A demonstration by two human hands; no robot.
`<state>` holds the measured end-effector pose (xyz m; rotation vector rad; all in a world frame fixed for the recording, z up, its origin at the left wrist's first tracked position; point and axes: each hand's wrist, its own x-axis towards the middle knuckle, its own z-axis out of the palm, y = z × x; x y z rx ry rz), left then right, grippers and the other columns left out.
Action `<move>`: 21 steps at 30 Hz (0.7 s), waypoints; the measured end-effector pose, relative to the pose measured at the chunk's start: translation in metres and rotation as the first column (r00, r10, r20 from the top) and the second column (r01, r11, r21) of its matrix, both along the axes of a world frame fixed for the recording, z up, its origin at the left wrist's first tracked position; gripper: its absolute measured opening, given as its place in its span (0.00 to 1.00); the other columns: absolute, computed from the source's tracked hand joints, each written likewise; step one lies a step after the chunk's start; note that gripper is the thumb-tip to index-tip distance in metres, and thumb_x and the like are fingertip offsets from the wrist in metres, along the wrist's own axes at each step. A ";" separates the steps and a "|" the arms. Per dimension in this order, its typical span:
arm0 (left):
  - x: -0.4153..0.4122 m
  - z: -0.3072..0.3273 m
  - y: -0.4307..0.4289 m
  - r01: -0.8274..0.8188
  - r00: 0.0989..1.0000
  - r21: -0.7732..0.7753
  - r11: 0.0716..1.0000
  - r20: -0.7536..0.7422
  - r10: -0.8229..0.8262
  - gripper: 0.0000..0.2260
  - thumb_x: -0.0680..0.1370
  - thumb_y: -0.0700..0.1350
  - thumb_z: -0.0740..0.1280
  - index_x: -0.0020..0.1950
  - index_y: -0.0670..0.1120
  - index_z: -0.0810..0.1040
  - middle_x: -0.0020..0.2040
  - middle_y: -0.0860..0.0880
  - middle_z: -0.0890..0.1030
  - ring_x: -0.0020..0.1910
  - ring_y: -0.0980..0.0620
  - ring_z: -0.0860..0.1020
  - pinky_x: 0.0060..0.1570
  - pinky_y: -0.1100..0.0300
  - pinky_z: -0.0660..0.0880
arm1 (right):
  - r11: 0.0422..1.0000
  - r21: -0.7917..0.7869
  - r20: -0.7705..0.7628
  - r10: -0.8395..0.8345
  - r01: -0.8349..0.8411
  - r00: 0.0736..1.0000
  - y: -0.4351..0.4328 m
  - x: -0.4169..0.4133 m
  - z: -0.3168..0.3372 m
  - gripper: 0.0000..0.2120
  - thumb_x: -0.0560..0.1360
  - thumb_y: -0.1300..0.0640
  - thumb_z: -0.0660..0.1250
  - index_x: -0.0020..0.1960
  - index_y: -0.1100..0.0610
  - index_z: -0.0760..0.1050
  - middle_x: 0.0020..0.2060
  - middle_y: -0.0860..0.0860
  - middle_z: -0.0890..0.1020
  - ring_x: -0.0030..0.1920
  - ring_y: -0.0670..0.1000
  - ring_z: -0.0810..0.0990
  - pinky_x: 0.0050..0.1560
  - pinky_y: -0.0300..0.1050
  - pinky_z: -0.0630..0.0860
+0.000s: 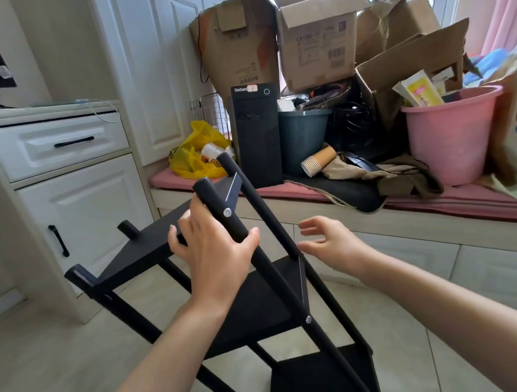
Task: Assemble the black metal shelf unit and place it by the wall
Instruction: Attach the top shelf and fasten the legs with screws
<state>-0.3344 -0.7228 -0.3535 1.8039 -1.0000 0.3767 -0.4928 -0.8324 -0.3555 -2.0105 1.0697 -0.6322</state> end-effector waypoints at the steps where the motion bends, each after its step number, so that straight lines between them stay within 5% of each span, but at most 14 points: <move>1: -0.001 0.001 0.002 0.007 1.000 0.001 1.000 0.009 -0.007 0.38 0.70 0.51 0.79 0.73 0.45 0.64 0.64 0.48 0.74 0.72 0.48 0.65 0.77 0.45 0.45 | 1.000 -0.004 -0.002 -0.006 0.006 1.000 -0.004 0.001 0.002 0.22 0.79 0.56 0.68 0.71 0.53 0.69 0.65 0.51 0.76 0.62 0.51 0.76 0.65 0.47 0.74; 9: 0.001 -0.001 0.015 0.126 0.987 0.072 0.989 0.094 -0.133 0.39 0.68 0.50 0.79 0.74 0.47 0.63 0.62 0.51 0.74 0.71 0.51 0.64 0.78 0.50 0.39 | 0.995 0.091 -0.004 0.042 -0.042 0.999 -0.018 0.037 -0.011 0.28 0.81 0.50 0.64 0.77 0.53 0.59 0.69 0.51 0.73 0.66 0.52 0.74 0.61 0.45 0.72; 17: 0.004 -0.011 0.023 0.272 0.949 0.108 0.956 0.134 -0.286 0.31 0.76 0.52 0.69 0.76 0.51 0.61 0.67 0.56 0.73 0.72 0.56 0.65 0.77 0.52 0.37 | 0.992 0.121 0.051 0.021 -0.027 0.998 -0.031 0.043 -0.036 0.12 0.79 0.58 0.65 0.62 0.53 0.70 0.51 0.54 0.81 0.53 0.57 0.82 0.60 0.60 0.78; 21: 0.003 -0.007 0.022 0.319 0.935 0.126 0.939 0.119 -0.333 0.31 0.77 0.51 0.70 0.77 0.52 0.62 0.68 0.57 0.72 0.71 0.58 0.65 0.79 0.45 0.53 | 0.987 0.157 0.111 0.014 -0.031 0.994 -0.029 0.022 -0.042 0.11 0.79 0.58 0.66 0.61 0.52 0.71 0.51 0.57 0.81 0.51 0.57 0.83 0.54 0.59 0.81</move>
